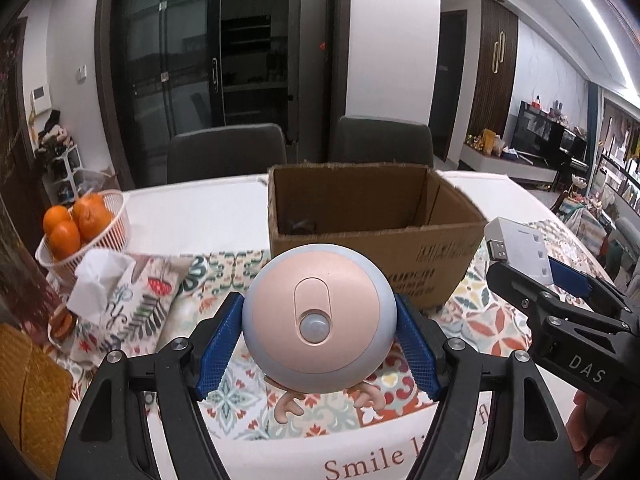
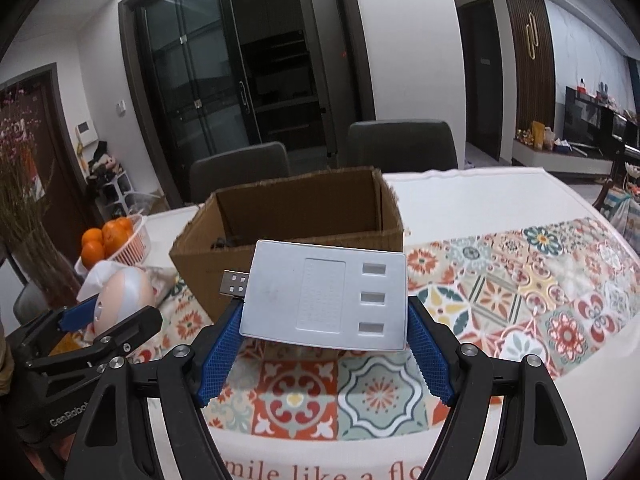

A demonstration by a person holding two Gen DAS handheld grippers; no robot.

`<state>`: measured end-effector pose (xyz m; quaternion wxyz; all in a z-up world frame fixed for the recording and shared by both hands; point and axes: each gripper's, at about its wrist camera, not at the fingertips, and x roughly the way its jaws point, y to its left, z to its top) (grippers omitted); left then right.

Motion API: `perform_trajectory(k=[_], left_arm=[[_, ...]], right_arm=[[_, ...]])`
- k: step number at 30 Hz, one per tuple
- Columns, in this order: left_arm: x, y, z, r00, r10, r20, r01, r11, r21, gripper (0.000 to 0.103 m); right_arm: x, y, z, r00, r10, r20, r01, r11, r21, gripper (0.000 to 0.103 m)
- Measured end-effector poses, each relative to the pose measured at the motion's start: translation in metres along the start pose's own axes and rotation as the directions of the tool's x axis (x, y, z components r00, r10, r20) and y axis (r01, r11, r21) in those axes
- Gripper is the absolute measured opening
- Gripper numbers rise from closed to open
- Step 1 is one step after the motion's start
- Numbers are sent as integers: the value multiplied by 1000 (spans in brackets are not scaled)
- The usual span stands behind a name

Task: Organize rigid objects
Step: 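Carry the pink toy and power strip over the box and release both inside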

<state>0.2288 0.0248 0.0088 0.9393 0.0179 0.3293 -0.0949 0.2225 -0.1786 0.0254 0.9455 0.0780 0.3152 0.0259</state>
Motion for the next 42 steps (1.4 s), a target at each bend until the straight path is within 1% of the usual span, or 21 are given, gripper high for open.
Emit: perform_trajectory(k=[10, 12, 17, 21, 29, 34, 38, 42], left_arm=[[0, -5, 33, 999, -21, 43, 20, 1000, 16, 74], [1, -6, 39, 999, -24, 44, 23, 1000, 17, 74], [5, -6, 53, 999, -38, 39, 37, 999, 18, 74], [9, -6, 64, 999, -39, 35, 38, 999, 24, 74], [22, -12, 89, 999, -40, 21, 39, 999, 33, 74], [38, -11, 103, 999, -45, -13, 46, 999, 26, 74], [50, -11, 110, 998, -56, -43, 57, 998, 26, 74], [62, -8, 113, 996, -50, -72, 52, 998, 26, 74]], right_arm=[[-8, 1, 30, 998, 1, 59, 0, 1000, -22, 78], [-10, 1, 36, 998, 0, 67, 2, 1000, -30, 78], [-10, 1, 54, 998, 28, 58, -25, 998, -50, 78], [-11, 6, 63, 997, 21, 72, -16, 997, -71, 78], [2, 7, 86, 997, 33, 63, -28, 996, -83, 78], [17, 5, 100, 999, 29, 36, -26, 996, -87, 78], [29, 6, 110, 999, 34, 13, -33, 994, -100, 78], [38, 10, 115, 1000, 30, -2, -30, 992, -123, 78]])
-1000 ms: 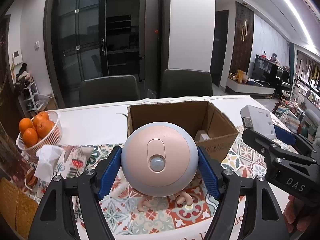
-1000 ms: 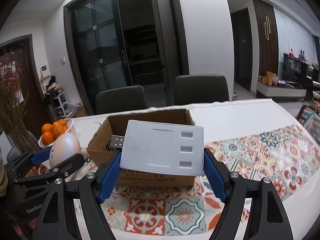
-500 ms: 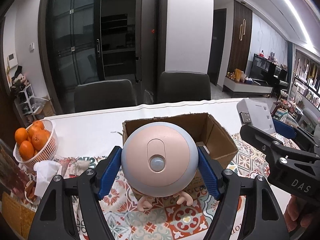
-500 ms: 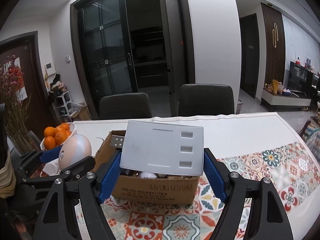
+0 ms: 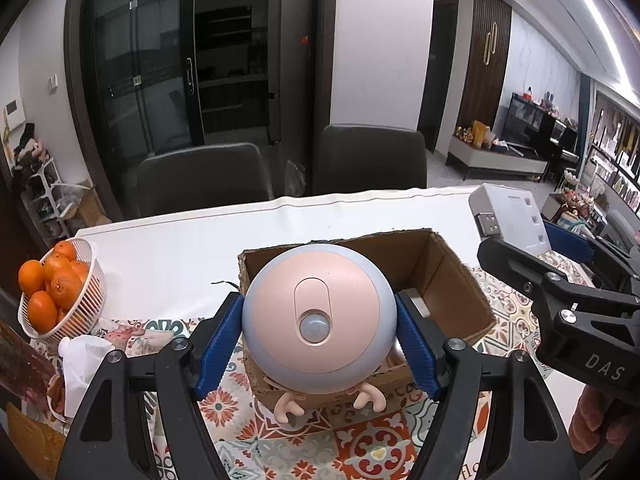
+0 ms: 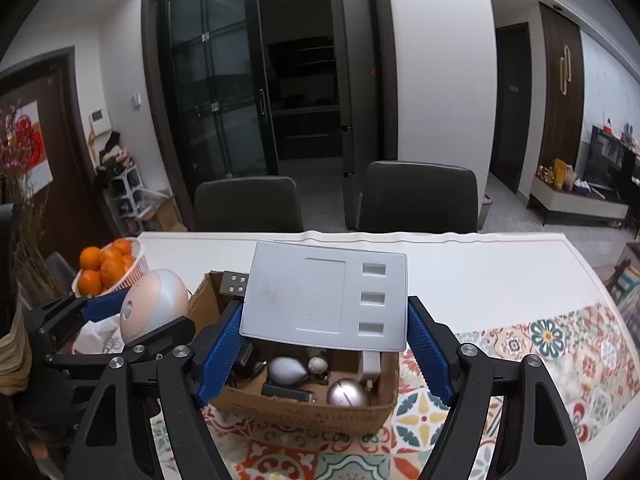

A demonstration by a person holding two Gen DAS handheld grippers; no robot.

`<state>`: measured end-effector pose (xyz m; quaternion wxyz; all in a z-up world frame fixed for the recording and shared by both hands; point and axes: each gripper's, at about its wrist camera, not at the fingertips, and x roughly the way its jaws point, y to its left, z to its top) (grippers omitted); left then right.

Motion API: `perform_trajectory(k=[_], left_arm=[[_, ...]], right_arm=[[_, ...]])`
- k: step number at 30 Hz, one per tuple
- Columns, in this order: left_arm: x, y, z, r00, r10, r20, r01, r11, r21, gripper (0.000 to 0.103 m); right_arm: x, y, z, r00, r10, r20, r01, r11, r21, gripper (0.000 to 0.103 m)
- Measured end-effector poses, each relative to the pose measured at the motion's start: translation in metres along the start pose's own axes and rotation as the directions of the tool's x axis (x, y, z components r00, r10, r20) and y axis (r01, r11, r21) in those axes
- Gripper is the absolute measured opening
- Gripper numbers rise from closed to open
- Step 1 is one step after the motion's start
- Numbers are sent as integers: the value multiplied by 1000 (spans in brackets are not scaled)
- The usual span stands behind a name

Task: Organize rigid objects
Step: 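Carry the pink toy and power strip over the box and release both inside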

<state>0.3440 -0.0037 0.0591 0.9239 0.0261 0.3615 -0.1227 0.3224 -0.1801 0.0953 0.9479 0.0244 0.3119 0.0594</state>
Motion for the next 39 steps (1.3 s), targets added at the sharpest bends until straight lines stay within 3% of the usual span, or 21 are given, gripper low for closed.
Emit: perform_trajectory(k=[8, 23, 31, 39], left_arm=[[23, 3, 7, 998, 33, -59, -32, 999, 10, 74], [76, 1, 13, 981, 20, -192, -15, 1000, 27, 74], [63, 0, 12, 985, 73, -159, -67, 997, 42, 81], [24, -3, 5, 988, 131, -80, -128, 991, 34, 83]], right_arm=[[34, -5, 4, 995, 31, -95, -29, 999, 17, 78], [94, -21, 0, 964, 43, -262, -39, 999, 20, 78], [98, -27, -5, 954, 48, -296, -35, 998, 50, 81], [67, -21, -11, 966, -3, -258, 12, 999, 32, 81]])
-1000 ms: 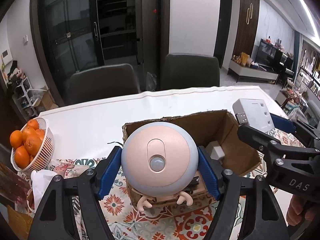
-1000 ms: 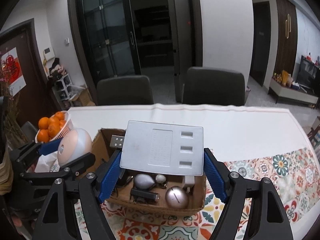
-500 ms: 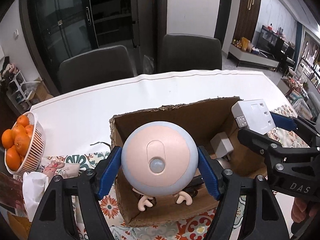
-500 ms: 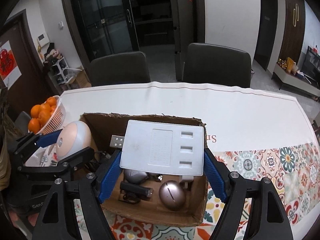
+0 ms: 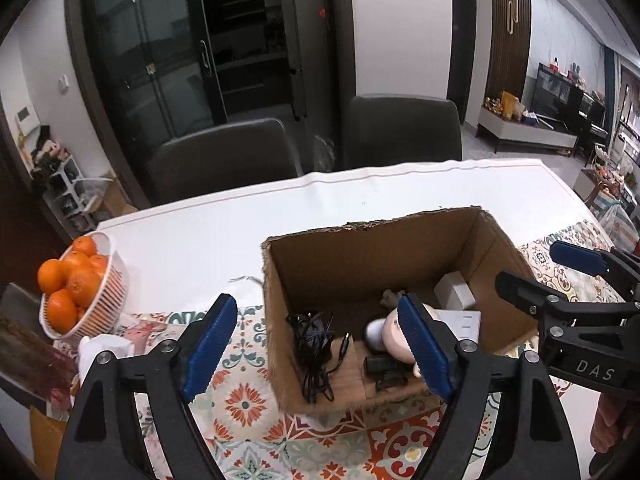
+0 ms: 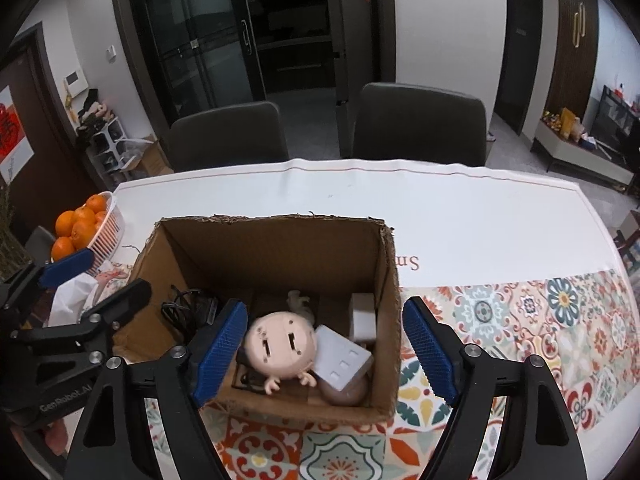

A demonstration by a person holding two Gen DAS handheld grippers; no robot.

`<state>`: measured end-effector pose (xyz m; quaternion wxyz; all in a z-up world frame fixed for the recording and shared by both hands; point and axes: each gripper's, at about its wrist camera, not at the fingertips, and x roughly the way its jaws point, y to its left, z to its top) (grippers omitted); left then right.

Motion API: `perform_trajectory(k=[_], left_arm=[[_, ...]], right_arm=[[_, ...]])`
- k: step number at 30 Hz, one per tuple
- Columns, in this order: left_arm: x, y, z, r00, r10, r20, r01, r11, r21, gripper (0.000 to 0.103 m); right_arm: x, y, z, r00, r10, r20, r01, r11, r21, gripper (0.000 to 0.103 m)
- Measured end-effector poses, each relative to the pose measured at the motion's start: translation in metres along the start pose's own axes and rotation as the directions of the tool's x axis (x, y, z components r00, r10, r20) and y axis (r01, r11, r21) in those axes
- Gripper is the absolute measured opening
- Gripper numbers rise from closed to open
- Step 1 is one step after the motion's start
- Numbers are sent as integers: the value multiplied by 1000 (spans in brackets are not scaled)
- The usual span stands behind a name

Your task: Organize rigid objects

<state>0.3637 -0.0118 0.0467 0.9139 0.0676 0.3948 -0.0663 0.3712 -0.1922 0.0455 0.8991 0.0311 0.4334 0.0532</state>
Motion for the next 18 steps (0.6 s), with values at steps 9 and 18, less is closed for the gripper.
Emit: perform_trajectory(k=[9, 18], left_arm=[[-67, 1, -29, 994, 6, 113, -2, 999, -35, 91], [-135, -6, -70, 960, 108, 257, -96, 994, -61, 103]], right_arm=[[-65, 7, -25, 991, -35, 126, 37, 999, -16, 84], [-127, 12, -64, 967, -67, 245, 66, 998, 12, 95]])
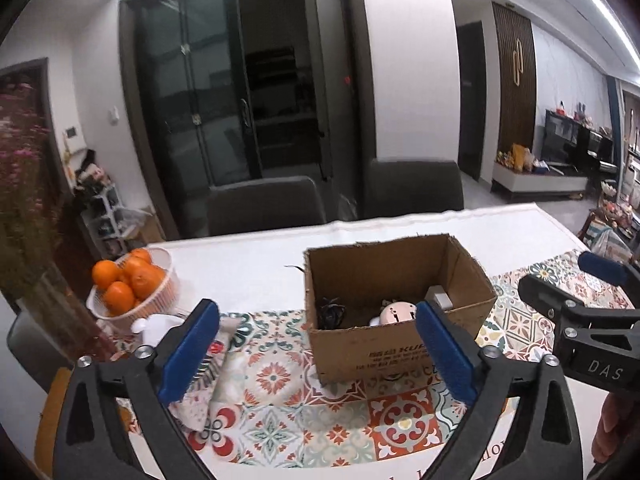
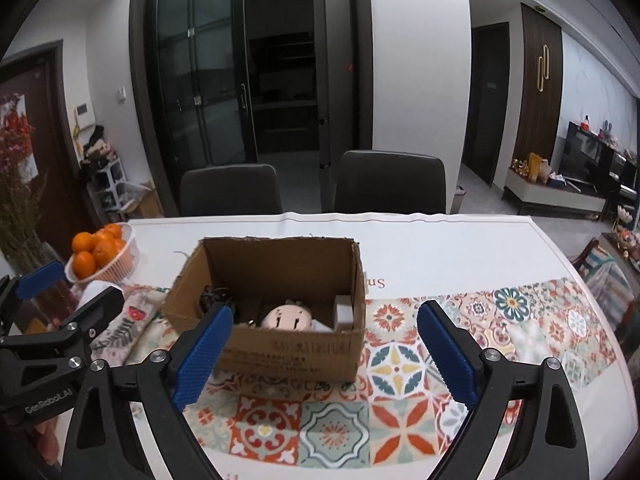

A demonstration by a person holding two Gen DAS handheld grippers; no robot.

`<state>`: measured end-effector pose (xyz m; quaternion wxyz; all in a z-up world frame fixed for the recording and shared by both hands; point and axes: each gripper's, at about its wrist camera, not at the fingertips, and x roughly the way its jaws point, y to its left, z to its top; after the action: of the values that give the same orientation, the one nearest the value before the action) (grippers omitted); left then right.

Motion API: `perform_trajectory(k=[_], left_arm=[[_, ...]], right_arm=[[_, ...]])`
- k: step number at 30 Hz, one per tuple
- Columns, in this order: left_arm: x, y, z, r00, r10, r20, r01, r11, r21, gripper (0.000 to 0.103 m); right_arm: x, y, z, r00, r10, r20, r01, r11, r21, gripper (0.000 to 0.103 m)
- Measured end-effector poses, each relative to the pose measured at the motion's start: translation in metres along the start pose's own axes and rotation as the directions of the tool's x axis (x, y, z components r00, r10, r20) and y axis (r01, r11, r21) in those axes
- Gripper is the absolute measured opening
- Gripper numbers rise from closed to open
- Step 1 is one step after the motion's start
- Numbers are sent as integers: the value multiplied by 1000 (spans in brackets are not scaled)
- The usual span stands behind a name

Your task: Organize rigid objects

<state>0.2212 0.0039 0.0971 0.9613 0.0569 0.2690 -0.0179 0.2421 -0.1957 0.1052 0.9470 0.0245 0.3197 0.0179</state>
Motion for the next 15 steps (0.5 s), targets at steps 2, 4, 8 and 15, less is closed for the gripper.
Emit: perform_trajectory(k=[2, 4, 8, 15], left_arm=[[-15, 1, -7, 999, 22, 34, -22, 1000, -4, 103], [-30, 2, -15, 997, 44, 64, -43, 999, -9, 103], [-52, 4, -29, 994, 55, 95, -54, 998, -19, 103], [-76, 7, -52, 991, 55, 123, -51, 998, -35, 103]], right_arm=[[-11, 0, -7, 1000, 6, 15, -6, 1000, 11, 96], [-22, -1, -16, 1000, 16, 23, -17, 999, 30, 97], [-43, 1, -34, 999, 8, 53, -10, 999, 36, 97], [-74, 8, -59, 993, -28, 117, 23, 999, 45, 100]])
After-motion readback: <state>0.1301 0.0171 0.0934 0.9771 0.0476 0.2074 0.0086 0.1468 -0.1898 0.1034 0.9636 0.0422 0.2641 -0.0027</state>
